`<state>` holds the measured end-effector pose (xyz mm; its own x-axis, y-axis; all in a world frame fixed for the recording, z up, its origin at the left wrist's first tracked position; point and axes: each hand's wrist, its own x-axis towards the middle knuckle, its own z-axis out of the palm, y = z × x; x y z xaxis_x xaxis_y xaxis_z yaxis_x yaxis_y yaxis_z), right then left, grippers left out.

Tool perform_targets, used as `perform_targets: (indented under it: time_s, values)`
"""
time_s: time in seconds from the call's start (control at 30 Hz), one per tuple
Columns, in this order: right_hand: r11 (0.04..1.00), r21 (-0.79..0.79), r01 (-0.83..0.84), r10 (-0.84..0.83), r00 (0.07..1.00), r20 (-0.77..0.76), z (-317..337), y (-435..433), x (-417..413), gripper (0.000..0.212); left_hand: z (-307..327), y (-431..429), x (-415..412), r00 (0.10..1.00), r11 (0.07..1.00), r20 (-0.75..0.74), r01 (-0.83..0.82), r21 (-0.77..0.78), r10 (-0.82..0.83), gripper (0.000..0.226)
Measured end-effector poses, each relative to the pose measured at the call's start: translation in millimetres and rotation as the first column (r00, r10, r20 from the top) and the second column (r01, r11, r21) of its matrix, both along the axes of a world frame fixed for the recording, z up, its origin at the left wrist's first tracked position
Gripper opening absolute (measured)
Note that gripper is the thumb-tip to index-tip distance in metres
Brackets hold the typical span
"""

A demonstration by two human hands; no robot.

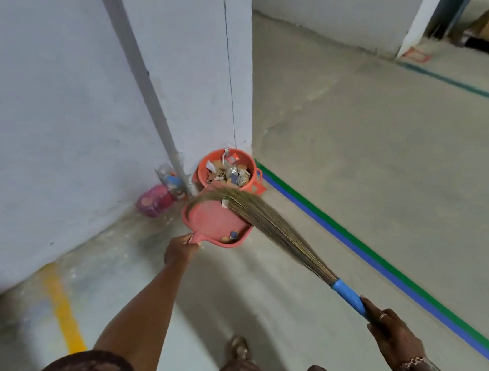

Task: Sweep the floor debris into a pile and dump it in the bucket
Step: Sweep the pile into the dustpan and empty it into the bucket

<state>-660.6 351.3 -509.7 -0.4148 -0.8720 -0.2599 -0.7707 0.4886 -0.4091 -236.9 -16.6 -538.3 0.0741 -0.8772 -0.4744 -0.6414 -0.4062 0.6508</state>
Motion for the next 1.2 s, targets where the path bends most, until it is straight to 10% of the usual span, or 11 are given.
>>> perform_targets:
  time_s: [1.2]
  values:
    - [0.995, 0.075, 0.073, -0.084, 0.985, 0.153, -53.1, -427.3, -40.0, 0.066, 41.4, -426.4, -83.2, 0.916, 0.985, 0.367, 0.171, 0.005, -0.161, 0.03]
